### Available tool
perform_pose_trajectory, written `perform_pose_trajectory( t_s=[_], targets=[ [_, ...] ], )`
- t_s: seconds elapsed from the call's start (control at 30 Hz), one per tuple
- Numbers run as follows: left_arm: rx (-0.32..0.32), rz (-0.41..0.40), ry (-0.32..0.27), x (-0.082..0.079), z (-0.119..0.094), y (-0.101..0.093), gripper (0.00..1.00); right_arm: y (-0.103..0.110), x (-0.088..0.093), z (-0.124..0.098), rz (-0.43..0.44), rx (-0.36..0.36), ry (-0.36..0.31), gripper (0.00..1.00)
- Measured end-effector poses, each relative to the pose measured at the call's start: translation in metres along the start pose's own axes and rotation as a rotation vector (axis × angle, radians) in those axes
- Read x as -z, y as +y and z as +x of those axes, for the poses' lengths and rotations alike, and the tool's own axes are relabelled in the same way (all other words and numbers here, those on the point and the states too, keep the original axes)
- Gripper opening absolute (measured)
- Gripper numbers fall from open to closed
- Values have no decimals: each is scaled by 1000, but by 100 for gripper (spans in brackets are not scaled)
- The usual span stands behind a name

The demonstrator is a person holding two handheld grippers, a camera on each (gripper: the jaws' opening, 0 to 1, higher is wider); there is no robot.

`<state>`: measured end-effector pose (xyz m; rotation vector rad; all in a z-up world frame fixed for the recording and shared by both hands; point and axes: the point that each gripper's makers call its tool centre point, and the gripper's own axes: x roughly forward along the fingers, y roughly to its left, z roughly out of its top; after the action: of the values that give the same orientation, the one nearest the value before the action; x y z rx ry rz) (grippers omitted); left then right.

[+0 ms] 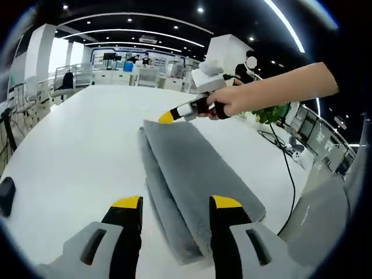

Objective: Fold the towel on the table until its edges align and the towel forms a compact rectangular stack.

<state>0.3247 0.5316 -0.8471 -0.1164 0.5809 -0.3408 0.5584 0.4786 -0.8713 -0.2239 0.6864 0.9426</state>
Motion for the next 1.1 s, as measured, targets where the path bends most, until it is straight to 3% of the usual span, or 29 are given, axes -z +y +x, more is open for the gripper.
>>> perform_pose_trajectory(
  t_s=[0.2,0.27,0.53,0.57,0.77,0.87,1.1],
  targets=[
    [9,53,12,-11,17,8,47,-12,18,-16,3,13,10,33],
    [-27,95,19,-14,23,16,45,-17,23,-18,14,28,5,33],
    [-24,151,28,-23,55,14,45,-26,49,-37,84,49,5,33],
    [-23,149,30,-22,57,14,44,-24,50,-37,118,43,-14,33],
    [-19,156,72,-11,81,14,44,-22,66,-47,129,49,-16,33],
    [-44,157,101,-7,86,19,44,-20,69,-55,179,82,-38,33],
    [-59,139,138,3,94,30,43,-18,84,-63,224,72,-54,33]
  ],
)
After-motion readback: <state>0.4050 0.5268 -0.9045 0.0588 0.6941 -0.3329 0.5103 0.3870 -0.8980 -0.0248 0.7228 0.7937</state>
